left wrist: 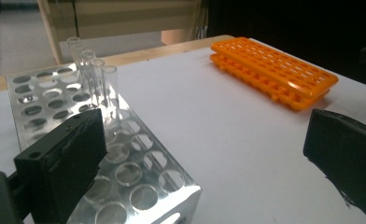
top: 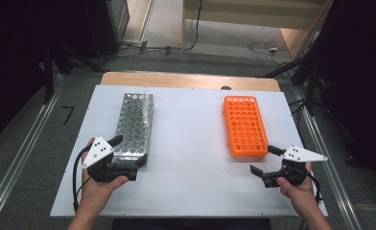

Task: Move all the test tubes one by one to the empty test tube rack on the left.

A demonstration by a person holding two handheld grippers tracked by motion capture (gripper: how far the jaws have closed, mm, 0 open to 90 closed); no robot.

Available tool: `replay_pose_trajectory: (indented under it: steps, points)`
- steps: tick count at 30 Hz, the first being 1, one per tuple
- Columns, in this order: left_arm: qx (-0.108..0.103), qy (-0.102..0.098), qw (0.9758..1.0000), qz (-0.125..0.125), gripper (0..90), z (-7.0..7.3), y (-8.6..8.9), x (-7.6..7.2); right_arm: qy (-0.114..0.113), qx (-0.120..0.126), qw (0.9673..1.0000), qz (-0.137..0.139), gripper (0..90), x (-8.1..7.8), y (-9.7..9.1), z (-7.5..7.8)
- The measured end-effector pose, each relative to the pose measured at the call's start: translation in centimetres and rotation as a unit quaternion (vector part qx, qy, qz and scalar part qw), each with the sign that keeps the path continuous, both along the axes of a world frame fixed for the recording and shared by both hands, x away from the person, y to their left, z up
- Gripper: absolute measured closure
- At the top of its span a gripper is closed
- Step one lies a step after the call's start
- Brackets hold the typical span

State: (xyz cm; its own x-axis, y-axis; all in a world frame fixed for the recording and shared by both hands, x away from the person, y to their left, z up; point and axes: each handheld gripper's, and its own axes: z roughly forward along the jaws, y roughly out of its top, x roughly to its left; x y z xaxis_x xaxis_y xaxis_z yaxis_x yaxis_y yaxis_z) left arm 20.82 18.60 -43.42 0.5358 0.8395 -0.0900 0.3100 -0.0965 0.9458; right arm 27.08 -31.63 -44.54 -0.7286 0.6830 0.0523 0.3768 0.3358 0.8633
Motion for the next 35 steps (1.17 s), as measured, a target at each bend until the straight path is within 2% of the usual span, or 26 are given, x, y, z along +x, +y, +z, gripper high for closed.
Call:
replay_pose_trajectory:
  steps: [4,7,11,14,19,24,29,35]
  points:
    - [0.007,-0.001,1.0,0.002,0.0,-0.8,0.2,-1.0,0.0,0.004,1.0,-0.004,0.0,0.2,-0.5,-0.3]
    - [0.012,0.007,0.9999,0.006,0.0,-1.4,0.6,-1.2,0.0,0.006,0.9999,-0.011,0.0,0.3,-0.9,-0.5]
    - [0.006,0.004,1.0,0.005,0.0,-1.6,1.3,-1.4,-0.003,0.015,0.9998,-0.009,0.0,0.4,-1.2,-0.5]
    - [0.007,0.001,1.0,0.005,0.0,-1.9,1.8,-1.4,-0.006,0.012,0.9999,-0.01,0.0,0.6,-1.5,-0.8]
    - [-0.005,0.001,1.0,0.005,0.0,-2.3,2.7,-1.1,-0.007,0.026,0.9996,-0.011,0.0,0.8,-2.1,-1.0]
    - [-0.002,0.006,0.9999,0.009,0.0,-2.6,2.9,-0.7,-0.006,0.023,0.9995,-0.021,0.0,1.0,-2.4,-1.3]
    - [-0.009,0.005,0.9999,0.011,0.0,-2.6,3.0,-0.6,-0.005,0.022,0.9995,-0.023,0.0,0.9,-2.5,-1.4]
    - [-0.005,0.007,0.9999,0.014,0.0,-2.5,3.0,-0.6,-0.003,0.023,0.9995,-0.023,0.0,0.8,-2.5,-1.3]
